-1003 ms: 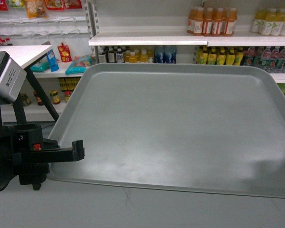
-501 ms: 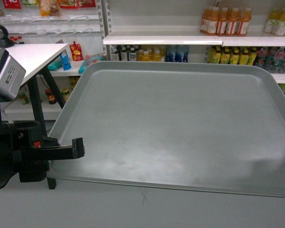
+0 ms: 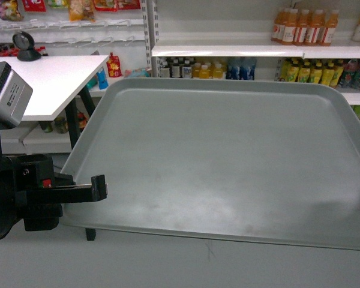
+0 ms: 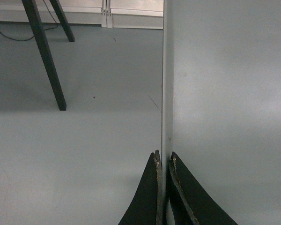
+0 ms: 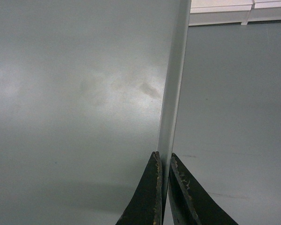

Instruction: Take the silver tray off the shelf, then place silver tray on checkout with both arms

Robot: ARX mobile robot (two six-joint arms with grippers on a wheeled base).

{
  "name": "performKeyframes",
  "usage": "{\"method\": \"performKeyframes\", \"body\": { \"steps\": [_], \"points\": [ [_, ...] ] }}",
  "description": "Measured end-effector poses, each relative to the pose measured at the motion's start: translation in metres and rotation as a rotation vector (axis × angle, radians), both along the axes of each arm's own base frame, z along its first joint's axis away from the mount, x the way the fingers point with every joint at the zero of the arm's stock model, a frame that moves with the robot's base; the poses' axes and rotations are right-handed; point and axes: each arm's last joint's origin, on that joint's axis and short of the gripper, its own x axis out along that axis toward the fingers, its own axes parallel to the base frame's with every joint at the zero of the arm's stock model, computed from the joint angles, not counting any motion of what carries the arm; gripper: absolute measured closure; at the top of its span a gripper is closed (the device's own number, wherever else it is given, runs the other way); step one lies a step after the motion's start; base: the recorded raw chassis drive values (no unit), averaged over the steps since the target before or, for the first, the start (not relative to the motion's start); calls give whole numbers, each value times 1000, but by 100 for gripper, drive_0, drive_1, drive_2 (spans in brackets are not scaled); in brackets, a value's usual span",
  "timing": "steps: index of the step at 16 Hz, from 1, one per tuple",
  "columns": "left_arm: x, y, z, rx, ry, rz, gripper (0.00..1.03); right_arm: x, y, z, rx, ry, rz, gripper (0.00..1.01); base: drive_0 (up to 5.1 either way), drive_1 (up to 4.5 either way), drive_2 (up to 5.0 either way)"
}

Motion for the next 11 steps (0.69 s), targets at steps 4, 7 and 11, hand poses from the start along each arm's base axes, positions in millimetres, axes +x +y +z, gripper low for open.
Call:
{"method": "performKeyframes", "body": {
  "steps": [4,7,11],
  "points": [
    [0,0,0,1,3,1,100,0,0,0,0,-3,0,98,-502,243,243],
    [0,0,0,1,2,1,100,0,0,0,0,-1,0,98,-499,247,247],
    [0,0,0,1,0,1,100,0,0,0,0,-4,0,98,-493,252,252]
  ]
}}
